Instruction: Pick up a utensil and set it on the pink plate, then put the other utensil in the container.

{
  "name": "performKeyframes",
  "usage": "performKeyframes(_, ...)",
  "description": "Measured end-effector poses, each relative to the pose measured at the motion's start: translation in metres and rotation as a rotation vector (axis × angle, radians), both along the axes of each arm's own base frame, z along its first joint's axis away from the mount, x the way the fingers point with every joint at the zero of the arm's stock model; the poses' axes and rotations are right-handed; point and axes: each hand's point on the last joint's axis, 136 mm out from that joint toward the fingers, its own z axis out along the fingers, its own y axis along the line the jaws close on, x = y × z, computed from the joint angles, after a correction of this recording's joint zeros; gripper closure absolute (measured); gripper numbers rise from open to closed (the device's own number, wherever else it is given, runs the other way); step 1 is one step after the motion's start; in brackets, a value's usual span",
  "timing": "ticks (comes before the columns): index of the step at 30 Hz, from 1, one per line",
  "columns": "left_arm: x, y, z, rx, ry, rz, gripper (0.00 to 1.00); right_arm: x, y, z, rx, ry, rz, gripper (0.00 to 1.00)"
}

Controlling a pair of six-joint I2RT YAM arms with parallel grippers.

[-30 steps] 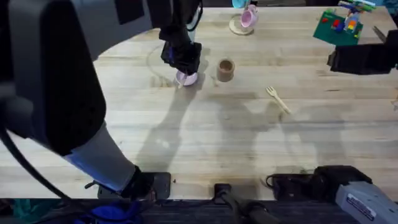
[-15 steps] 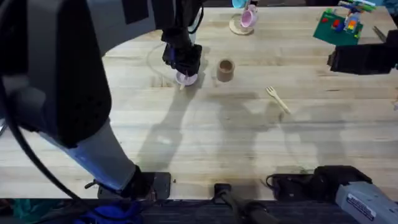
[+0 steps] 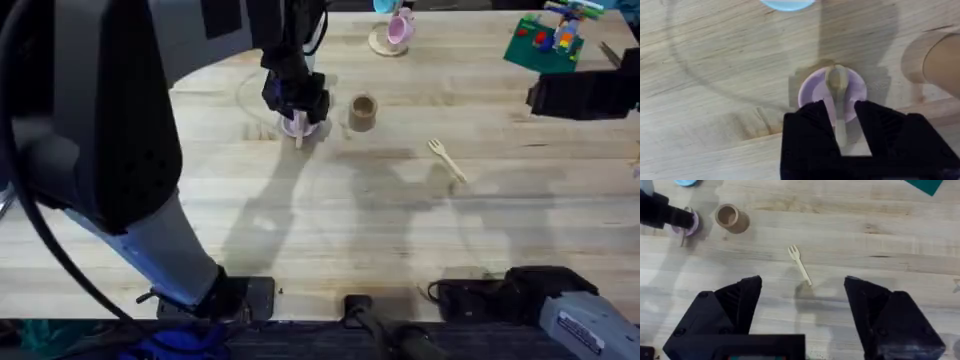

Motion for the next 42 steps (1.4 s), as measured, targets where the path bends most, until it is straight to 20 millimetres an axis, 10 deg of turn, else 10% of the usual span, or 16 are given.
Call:
performKeyframes(13,-0.006,0.002,0.036,-0.004,-0.007,0.007,0.257,0.000,0.000,0.000,0.000,0.000,0.000,0.005)
performKeyframes(30,-0.077,0.029,0.182,-0.100,-0.260,0.007,0.015,0.000,0.000,0.000,0.000,0.000,0.000,0.005)
performKeyframes(42,-0.138,0.052,0.247,-0.181,-0.449,0.023,0.006,0.000,0.000,0.000,0.000,0.000,0.000,0.005)
